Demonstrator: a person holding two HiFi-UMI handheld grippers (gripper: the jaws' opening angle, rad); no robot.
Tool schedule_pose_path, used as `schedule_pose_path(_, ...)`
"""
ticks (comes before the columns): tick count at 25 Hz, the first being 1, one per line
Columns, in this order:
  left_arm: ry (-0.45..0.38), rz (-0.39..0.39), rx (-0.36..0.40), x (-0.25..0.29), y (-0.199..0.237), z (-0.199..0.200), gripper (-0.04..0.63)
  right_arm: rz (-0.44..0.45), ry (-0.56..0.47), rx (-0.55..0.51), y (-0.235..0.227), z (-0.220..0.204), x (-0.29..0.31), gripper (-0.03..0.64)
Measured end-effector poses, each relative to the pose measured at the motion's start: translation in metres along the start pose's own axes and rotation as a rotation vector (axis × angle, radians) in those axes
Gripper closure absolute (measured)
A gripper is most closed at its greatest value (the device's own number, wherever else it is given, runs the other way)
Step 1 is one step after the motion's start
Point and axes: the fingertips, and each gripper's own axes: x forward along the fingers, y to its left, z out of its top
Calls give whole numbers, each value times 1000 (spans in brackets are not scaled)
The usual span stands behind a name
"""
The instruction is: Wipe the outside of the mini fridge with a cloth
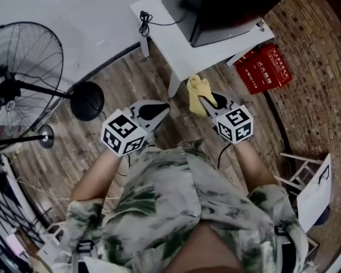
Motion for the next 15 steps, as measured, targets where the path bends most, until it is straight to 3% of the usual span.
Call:
schedule_pose_path(9,-49,97,-51,69,-94,-3,568,93,-50,-2,-13,-52,-120,518)
schedule_pose_path(15,-38,118,-94,89,-137,-36,568,137,-60,-43,-10,-79,-163,518)
